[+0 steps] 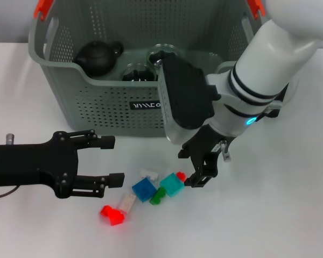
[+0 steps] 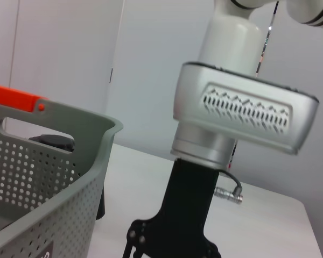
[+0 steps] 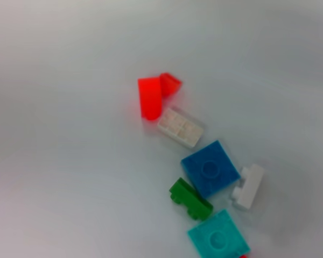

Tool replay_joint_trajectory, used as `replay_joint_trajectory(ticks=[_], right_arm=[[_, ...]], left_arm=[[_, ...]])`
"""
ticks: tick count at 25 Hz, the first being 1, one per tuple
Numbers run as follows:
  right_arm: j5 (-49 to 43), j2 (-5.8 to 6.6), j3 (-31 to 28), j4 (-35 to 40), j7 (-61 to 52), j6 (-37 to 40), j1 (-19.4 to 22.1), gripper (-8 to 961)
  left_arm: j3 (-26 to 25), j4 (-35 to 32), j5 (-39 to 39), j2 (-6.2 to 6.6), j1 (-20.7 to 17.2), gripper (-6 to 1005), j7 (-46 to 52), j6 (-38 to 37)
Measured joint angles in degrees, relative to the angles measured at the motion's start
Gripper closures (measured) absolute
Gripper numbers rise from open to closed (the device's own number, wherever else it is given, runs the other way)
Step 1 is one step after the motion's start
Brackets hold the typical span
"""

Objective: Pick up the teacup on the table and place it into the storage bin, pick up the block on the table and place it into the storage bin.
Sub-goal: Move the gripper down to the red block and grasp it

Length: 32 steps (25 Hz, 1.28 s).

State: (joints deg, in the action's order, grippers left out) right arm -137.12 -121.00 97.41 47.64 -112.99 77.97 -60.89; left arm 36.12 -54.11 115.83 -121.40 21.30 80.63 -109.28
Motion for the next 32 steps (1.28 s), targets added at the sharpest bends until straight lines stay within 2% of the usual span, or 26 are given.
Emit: replay_joint_trajectory(ticks=[16,32], right_arm=[[1.69,-0.49,11.3,-0.44,0.19,-7.34,-0.19,310],[3.0,-0.51,14.35,-0.41,3.15,-8.53,-0.48,313]], left_arm=[[0.0,0.05,0.51,0.09,0.15,153,0.06,0.04],[-0.5,0.86,0.21,-0.15,-0.39,152,0.5,0.03]])
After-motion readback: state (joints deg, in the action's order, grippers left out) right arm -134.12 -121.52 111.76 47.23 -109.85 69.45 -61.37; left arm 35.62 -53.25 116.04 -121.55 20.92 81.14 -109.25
